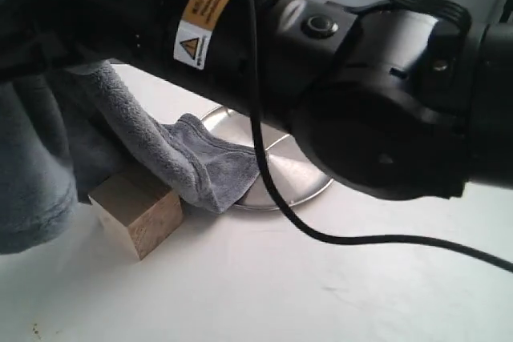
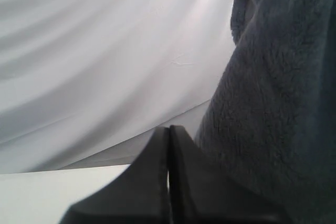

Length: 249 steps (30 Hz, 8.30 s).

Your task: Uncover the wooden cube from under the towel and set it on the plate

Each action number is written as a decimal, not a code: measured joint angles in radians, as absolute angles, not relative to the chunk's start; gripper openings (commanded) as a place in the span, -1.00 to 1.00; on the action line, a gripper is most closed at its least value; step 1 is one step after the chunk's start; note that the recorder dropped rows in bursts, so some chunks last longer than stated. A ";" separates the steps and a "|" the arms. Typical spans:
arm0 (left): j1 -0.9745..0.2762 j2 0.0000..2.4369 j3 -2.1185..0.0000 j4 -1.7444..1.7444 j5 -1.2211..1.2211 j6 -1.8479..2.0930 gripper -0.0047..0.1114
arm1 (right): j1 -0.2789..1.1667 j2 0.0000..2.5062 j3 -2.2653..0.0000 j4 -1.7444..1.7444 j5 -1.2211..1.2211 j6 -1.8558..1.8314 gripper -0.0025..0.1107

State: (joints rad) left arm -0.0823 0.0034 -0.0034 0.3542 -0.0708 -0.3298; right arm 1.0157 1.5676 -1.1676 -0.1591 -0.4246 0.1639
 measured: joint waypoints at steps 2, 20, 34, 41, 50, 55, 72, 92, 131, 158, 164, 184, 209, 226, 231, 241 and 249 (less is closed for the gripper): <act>-0.082 0.003 -0.003 0.354 -0.071 -0.330 -0.92 | 1.016 1.601 -1.168 -0.270 -0.429 0.271 -0.96; -0.082 0.003 -0.003 0.354 -0.071 -0.330 -0.92 | 0.997 1.728 -1.168 -0.535 -0.500 0.597 -0.84; -0.082 0.003 -0.003 0.354 -0.071 -0.330 -0.92 | 1.017 1.715 -1.168 -0.636 -0.208 0.836 0.29; -0.082 0.003 -0.003 0.354 -0.071 -0.330 -0.92 | 0.792 1.724 -1.205 -0.577 0.289 0.836 0.22; -0.082 0.003 -0.003 0.354 -0.071 -0.330 -0.92 | 0.768 1.891 -1.266 -0.542 0.403 0.832 0.18; -0.082 0.003 -0.003 0.354 -0.071 -0.330 -0.92 | 0.732 2.009 -1.458 -0.306 0.591 0.596 0.15; -0.082 0.003 -0.003 0.354 -0.071 -0.330 -0.92 | 0.628 2.268 -1.765 0.052 0.937 0.251 0.15; -0.082 0.003 -0.003 0.354 -0.071 -0.330 -0.92 | 0.628 2.323 -1.776 0.100 0.929 0.260 -0.43; -0.082 0.003 -0.003 0.354 -0.071 -0.330 -0.92 | 0.898 2.121 -1.776 1.110 0.554 -0.678 -0.96; -0.082 0.003 -0.003 0.354 -0.071 -0.330 -0.92 | 0.997 2.218 -1.776 1.366 0.523 -0.744 0.12; -0.082 0.003 -0.003 0.354 -0.071 -0.330 -0.92 | 0.969 2.222 -1.776 1.352 0.534 -0.744 0.34; -0.082 0.003 -0.003 0.354 -0.071 -0.330 -0.92 | 0.896 2.162 -1.776 0.500 0.797 -0.512 0.25; -0.082 0.003 -0.003 0.354 -0.071 -0.330 -0.92 | 1.091 2.222 -1.776 0.441 0.833 -0.565 -0.75; -0.082 0.003 -0.003 0.354 -0.071 -0.330 -0.92 | 1.093 2.188 -1.776 0.433 0.829 -0.512 0.28; -0.082 0.003 -0.003 0.354 -0.071 -0.330 -0.92 | 1.086 2.148 -1.776 0.361 0.807 -0.425 0.46; -0.082 0.003 -0.003 0.354 -0.071 -0.330 -0.92 | 1.015 2.102 -1.776 0.088 0.755 -0.149 0.69; -0.082 0.003 -0.003 0.354 -0.071 -0.330 -0.92 | 0.948 2.121 -1.776 -0.071 0.760 0.042 0.81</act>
State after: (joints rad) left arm -0.0823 0.0034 -0.0034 0.3542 -0.0708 -0.3298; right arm 0.9485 2.1210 -1.7762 -0.0710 0.7599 0.0421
